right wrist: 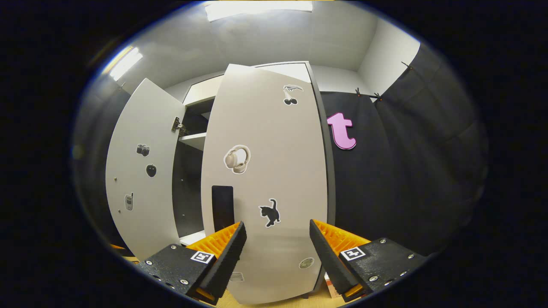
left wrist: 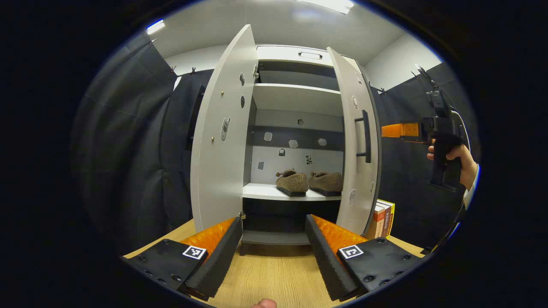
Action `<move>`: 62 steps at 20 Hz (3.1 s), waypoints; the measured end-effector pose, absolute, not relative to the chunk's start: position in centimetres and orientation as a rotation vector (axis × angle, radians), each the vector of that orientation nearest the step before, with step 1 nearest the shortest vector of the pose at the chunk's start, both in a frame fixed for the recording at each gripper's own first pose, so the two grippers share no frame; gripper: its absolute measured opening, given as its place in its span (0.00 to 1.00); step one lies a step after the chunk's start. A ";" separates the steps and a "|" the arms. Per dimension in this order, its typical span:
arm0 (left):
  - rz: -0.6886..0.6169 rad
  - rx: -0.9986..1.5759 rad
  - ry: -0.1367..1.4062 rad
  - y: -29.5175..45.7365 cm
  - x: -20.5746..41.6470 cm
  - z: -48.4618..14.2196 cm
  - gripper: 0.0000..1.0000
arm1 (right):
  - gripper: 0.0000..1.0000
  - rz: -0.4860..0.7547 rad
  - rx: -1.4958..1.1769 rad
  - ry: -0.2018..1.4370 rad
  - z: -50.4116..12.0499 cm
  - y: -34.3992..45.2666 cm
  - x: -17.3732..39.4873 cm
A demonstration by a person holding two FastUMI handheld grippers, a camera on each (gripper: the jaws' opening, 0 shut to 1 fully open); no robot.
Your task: Grab one shoe with the right hand and put it into the shoe cabinet, grab the other shoe with the left hand and put it into the shoe cabinet; then close the right door with the right hand and the left door with the left hand.
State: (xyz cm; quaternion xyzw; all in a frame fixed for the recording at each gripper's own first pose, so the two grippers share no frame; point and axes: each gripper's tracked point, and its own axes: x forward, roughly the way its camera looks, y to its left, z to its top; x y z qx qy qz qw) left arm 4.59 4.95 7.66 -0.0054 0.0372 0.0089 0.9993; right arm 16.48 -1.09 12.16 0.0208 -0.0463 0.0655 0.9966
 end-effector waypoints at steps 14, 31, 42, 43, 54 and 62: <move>0.056 -0.019 0.089 5.2 4.2 7.2 0.94 | 0.92 0.109 -0.023 0.001 9.5 2.6 20.3; 0.096 -0.062 0.093 5.7 3.9 7.0 0.97 | 0.92 0.049 -0.033 -0.002 8.3 3.6 24.2; 0.293 -0.080 0.073 13.0 1.2 8.7 0.96 | 0.92 0.043 -0.007 -0.047 9.3 1.5 16.0; 0.323 -0.067 0.064 14.5 0.9 9.4 0.96 | 0.92 0.049 -0.007 -0.045 9.2 1.5 15.3; 0.337 -0.140 -0.087 24.0 10.3 21.5 0.96 | 0.92 0.075 -0.015 -0.025 7.2 0.2 11.2; 0.332 -0.045 -0.136 23.7 13.2 23.3 0.96 | 0.92 0.077 -0.014 -0.022 6.9 -0.5 10.8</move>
